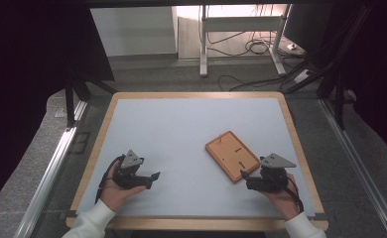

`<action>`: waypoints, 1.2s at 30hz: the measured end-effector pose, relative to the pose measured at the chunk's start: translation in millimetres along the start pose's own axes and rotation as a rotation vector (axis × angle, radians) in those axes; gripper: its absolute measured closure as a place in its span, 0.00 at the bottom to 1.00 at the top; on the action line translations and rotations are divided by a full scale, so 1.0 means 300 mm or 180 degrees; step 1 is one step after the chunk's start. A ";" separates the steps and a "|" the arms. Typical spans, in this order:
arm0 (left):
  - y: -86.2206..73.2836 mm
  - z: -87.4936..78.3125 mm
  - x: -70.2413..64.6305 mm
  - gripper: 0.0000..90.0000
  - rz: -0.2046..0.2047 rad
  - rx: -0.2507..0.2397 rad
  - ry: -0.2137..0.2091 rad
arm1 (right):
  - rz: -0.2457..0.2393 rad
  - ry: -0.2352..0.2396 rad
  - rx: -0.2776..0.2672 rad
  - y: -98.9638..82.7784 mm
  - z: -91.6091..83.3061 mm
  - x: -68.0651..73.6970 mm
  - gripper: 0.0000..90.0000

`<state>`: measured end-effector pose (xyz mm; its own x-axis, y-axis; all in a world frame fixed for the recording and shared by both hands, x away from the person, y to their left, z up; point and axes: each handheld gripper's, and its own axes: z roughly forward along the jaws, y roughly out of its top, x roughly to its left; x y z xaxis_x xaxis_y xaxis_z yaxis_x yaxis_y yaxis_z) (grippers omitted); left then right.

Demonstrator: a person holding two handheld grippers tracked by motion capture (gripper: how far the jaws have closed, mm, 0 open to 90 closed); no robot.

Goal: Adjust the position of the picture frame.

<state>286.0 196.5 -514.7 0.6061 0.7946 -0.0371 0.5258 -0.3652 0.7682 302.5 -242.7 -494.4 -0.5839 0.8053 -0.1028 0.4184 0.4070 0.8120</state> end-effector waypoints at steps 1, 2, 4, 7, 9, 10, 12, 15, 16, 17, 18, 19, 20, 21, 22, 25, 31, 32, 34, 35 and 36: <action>0.000 0.000 -0.001 0.20 -0.0019 0.0009 -0.0005 | 0.0000 0.0000 0.0000 0.000 0.000 0.000 0.16; 0.000 0.001 -0.004 0.19 -0.0046 0.0014 -0.0013 | -0.0006 -0.0001 0.0010 -0.002 0.001 0.000 0.15; 0.003 0.003 -0.013 0.19 -0.0054 0.0013 -0.0033 | -0.0001 -0.0002 0.0022 -0.005 -0.004 -0.001 0.15; 0.006 0.006 -0.019 0.19 -0.0003 0.0000 -0.0026 | -0.0006 -0.0016 0.0018 -0.006 -0.009 -0.002 0.15; 0.003 0.005 -0.021 0.19 0.0075 -0.0009 0.0033 | -0.0026 -0.0036 0.0063 -0.011 -0.006 -0.005 0.15; 0.001 0.002 -0.020 0.19 0.0091 -0.0016 0.0051 | -0.0025 -0.0034 0.0090 -0.014 -0.004 -0.006 0.15; -0.004 -0.006 -0.016 0.19 0.0078 -0.0022 0.0050 | -0.0026 -0.0028 0.0108 -0.019 -0.002 -0.005 0.15; -0.014 -0.025 -0.011 0.19 0.0054 -0.0091 0.0049 | -0.0023 -0.0048 0.0067 -0.014 -0.008 -0.002 0.15; -0.014 -0.025 -0.011 0.19 0.0054 -0.0091 0.0049 | -0.0015 -0.0054 0.0044 -0.010 -0.012 0.000 0.15; -0.016 -0.030 -0.011 0.19 0.0057 -0.0106 0.0045 | -0.0015 -0.0054 0.0044 -0.010 -0.012 0.000 0.15; -0.020 -0.043 -0.011 0.19 0.0059 -0.0149 0.0040 | -0.0040 -0.0066 0.0018 -0.008 -0.015 0.004 0.15; -0.020 -0.043 -0.011 0.19 0.0059 -0.0149 0.0040 | -0.0040 -0.0066 0.0018 -0.008 -0.015 0.004 0.15; -0.022 -0.052 -0.012 0.19 0.0068 -0.0177 0.0030 | -0.0085 -0.0063 0.0038 -0.010 -0.009 0.007 0.16; -0.022 -0.053 -0.012 0.19 0.0075 -0.0171 0.0013 | -0.0103 -0.0062 0.0049 -0.012 -0.005 0.008 0.17; -0.022 -0.053 -0.012 0.19 0.0075 -0.0171 0.0013 | -0.0103 -0.0055 0.0058 -0.012 0.000 0.009 0.17; -0.023 -0.052 -0.014 0.19 0.0111 -0.0160 0.0011 | -0.0111 -0.0031 0.0077 -0.012 0.009 0.008 0.17; -0.020 -0.037 -0.013 0.19 0.0164 -0.0061 -0.0081 | -0.0092 -0.0002 0.0067 -0.002 0.019 0.000 0.21; -0.014 -0.030 -0.012 0.19 0.0188 -0.0027 -0.0113 | -0.0090 0.0008 0.0070 0.000 0.020 -0.004 0.21; -0.008 -0.023 -0.012 0.20 0.0213 0.0016 -0.0122 | -0.0058 -0.0001 0.0085 0.008 0.023 -0.009 0.22; 0.002 -0.009 -0.013 0.20 0.0244 0.0084 -0.0133 | -0.0050 0.0008 0.0090 0.015 0.025 -0.009 0.22; 0.004 -0.003 -0.012 0.21 0.0251 0.0111 -0.0138 | -0.0048 0.0022 0.0094 0.024 0.027 -0.009 0.23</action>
<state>283.8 193.5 -512.9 0.6714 0.7411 -0.0056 0.4954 -0.4431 0.7472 312.8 -238.5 -493.1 -0.5952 0.7959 -0.1108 0.4299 0.4318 0.7930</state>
